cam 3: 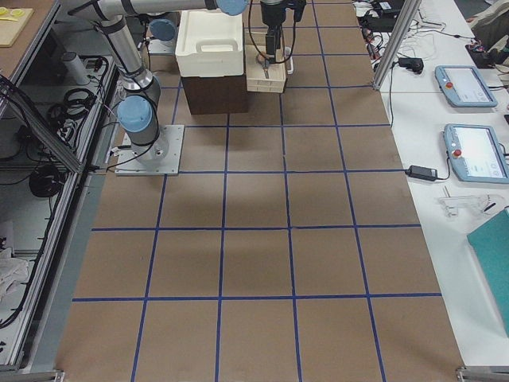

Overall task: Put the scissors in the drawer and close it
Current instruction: 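Raise the right gripper out of the drawer and back away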

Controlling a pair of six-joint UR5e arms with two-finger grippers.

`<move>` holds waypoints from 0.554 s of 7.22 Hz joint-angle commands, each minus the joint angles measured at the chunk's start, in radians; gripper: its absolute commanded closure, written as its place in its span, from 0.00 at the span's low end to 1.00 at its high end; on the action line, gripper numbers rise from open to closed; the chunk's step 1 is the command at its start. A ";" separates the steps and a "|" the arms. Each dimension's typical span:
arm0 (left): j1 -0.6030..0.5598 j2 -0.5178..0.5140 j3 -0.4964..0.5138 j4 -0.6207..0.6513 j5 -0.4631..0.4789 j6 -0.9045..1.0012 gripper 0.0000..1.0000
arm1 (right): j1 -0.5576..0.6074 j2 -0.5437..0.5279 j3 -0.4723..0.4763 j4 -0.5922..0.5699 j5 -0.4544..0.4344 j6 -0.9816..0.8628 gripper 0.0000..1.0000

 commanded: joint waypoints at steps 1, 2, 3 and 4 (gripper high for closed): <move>0.000 0.000 0.000 -0.002 0.003 0.000 0.00 | 0.001 -0.005 0.000 -0.018 0.002 -0.010 0.00; 0.000 -0.001 -0.002 -0.002 0.015 0.000 0.00 | -0.003 -0.005 -0.012 -0.030 0.006 -0.008 0.00; 0.000 -0.002 -0.003 0.000 0.015 0.000 0.00 | -0.008 -0.006 -0.012 -0.018 0.069 -0.010 0.00; 0.000 -0.002 -0.003 -0.002 0.015 0.000 0.00 | -0.014 -0.005 -0.010 -0.023 0.159 -0.060 0.00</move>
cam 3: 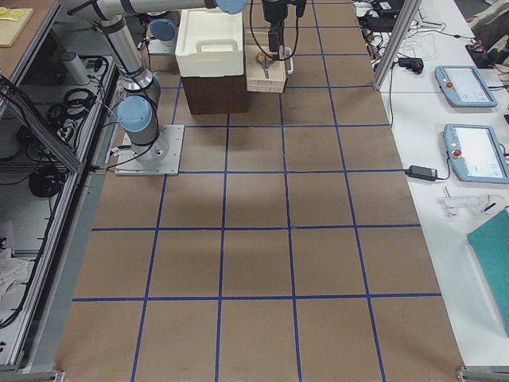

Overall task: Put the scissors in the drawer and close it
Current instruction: 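Raise the right gripper out of the drawer and back away, then move the left gripper over the drawer's white handle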

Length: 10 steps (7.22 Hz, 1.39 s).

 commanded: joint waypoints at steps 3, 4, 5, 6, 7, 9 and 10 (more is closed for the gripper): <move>0.000 -0.093 0.018 0.144 -0.009 -0.149 0.00 | -0.007 -0.003 0.001 0.008 0.033 -0.156 0.00; -0.030 -0.150 0.042 0.195 -0.014 -0.164 0.00 | -0.007 -0.003 0.001 0.014 0.033 -0.160 0.00; -0.084 -0.226 0.091 0.229 -0.015 -0.184 0.00 | -0.007 -0.003 0.000 0.069 0.032 -0.174 0.00; -0.125 -0.326 0.123 0.333 -0.018 -0.249 0.00 | -0.007 -0.006 0.000 0.075 0.007 -0.226 0.00; -0.179 -0.418 0.155 0.393 -0.006 -0.283 0.00 | -0.007 -0.007 0.000 0.077 0.000 -0.270 0.00; -0.282 -0.576 0.261 0.432 -0.006 -0.429 0.00 | -0.007 -0.014 0.003 0.080 0.013 -0.272 0.00; -0.323 -0.636 0.298 0.433 -0.006 -0.501 0.00 | -0.007 -0.012 0.003 0.077 0.012 -0.279 0.00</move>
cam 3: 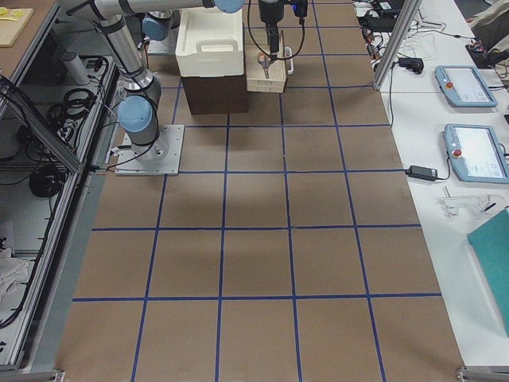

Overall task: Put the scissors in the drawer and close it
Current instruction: 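Move the left gripper over the drawer's white handle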

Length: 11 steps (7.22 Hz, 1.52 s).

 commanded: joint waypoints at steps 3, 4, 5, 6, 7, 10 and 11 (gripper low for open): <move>-0.090 -0.170 0.062 0.021 -0.012 -0.169 0.00 | -0.003 0.000 0.001 0.002 0.008 -0.026 0.00; -0.092 -0.188 0.062 0.017 -0.027 -0.190 0.00 | -0.005 0.000 -0.001 -0.001 0.066 -0.012 0.00; -0.095 -0.200 0.063 0.012 -0.036 -0.189 0.00 | -0.008 -0.003 -0.001 -0.001 0.070 -0.011 0.00; -0.105 -0.210 0.064 -0.018 -0.036 -0.186 0.00 | -0.011 -0.006 -0.001 -0.003 0.073 -0.011 0.00; -0.106 -0.216 0.064 -0.044 -0.038 -0.183 0.00 | -0.014 -0.007 -0.001 -0.001 0.073 -0.008 0.00; -0.110 -0.201 0.065 -0.129 -0.038 -0.177 0.00 | -0.014 -0.007 -0.001 -0.004 0.064 -0.008 0.00; -0.113 -0.187 0.065 -0.153 -0.038 -0.177 0.00 | -0.014 -0.007 -0.001 -0.006 0.062 -0.008 0.00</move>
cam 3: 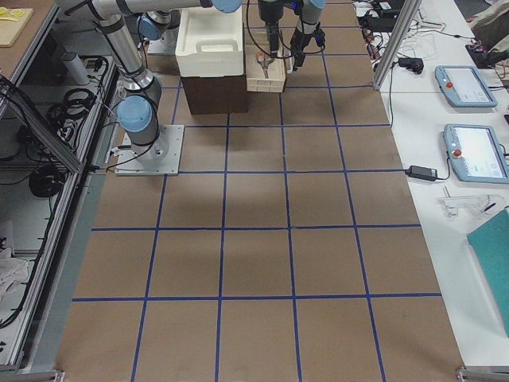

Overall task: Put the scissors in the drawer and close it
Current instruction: 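Move the left gripper over the drawer's white handle, then push the drawer front with the left gripper toward the cabinet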

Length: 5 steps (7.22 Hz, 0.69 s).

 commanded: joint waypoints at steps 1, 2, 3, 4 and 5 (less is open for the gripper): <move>-0.004 0.029 -0.003 -0.038 -0.011 -0.001 0.00 | 0.000 0.000 0.000 0.000 -0.010 0.000 0.00; -0.005 0.043 -0.012 -0.038 -0.045 -0.010 0.00 | 0.000 0.000 0.000 -0.002 -0.010 0.000 0.00; -0.006 0.058 -0.033 -0.046 -0.051 -0.012 0.00 | 0.000 0.000 0.000 -0.002 -0.011 0.002 0.00; -0.006 0.073 -0.049 -0.050 -0.053 -0.012 0.00 | 0.000 0.000 0.000 0.000 -0.011 0.002 0.00; -0.002 0.086 -0.052 -0.091 -0.054 -0.012 0.00 | 0.000 0.000 0.000 -0.002 -0.011 0.002 0.00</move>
